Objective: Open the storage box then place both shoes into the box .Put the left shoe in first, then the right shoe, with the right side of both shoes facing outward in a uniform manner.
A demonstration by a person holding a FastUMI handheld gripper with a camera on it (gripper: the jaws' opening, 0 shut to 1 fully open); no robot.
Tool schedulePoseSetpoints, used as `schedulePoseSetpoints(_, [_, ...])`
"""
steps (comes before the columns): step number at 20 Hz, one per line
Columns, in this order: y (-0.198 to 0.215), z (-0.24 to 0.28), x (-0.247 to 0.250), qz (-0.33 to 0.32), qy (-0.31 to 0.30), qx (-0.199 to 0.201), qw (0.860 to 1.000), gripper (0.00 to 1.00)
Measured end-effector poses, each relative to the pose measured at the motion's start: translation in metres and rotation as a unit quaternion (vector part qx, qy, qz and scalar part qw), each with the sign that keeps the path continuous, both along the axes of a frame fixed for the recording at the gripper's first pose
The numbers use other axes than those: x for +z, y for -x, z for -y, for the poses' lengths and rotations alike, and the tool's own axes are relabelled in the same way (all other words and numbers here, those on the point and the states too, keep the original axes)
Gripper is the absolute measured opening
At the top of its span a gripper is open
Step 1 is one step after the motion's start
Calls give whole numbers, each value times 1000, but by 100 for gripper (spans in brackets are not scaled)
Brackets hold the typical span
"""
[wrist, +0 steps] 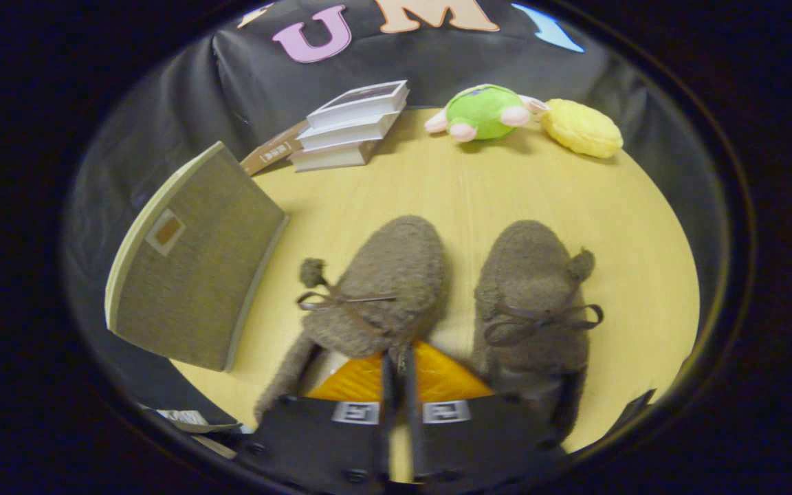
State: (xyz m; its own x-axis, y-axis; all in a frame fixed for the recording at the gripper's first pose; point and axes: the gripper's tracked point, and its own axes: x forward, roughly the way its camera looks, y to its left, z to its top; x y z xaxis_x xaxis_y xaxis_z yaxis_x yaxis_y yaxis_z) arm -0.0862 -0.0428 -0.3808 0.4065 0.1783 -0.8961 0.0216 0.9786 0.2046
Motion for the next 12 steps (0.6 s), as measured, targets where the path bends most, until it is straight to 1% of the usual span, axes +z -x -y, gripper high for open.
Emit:
schedulePoseSetpoints(1, [0, -3, 1, -10, -20, -20, 1000, 20])
schedulePoseSetpoints(3, [-2, -3, -1, -27, -37, -50, 998, 9])
schedulePoseSetpoints(4, [-4, -2, 1, -30, -39, -63, 997, 8])
schedulePoseSetpoints(5, [-2, -3, 1, -38, -40, -57, 997, 7])
schedulePoseSetpoints(6, [-3, -3, 2, -39, -42, -62, 996, 6])
schedulePoseSetpoints(7, [-3, -7, 6, -45, -52, -65, 996, 5])
schedulePoseSetpoints(9, [-8, -12, 16, -48, -74, -81, 993, 4])
schedulePoseSetpoints(12, [-17, -21, 35, -44, -97, -98, 989, 4])
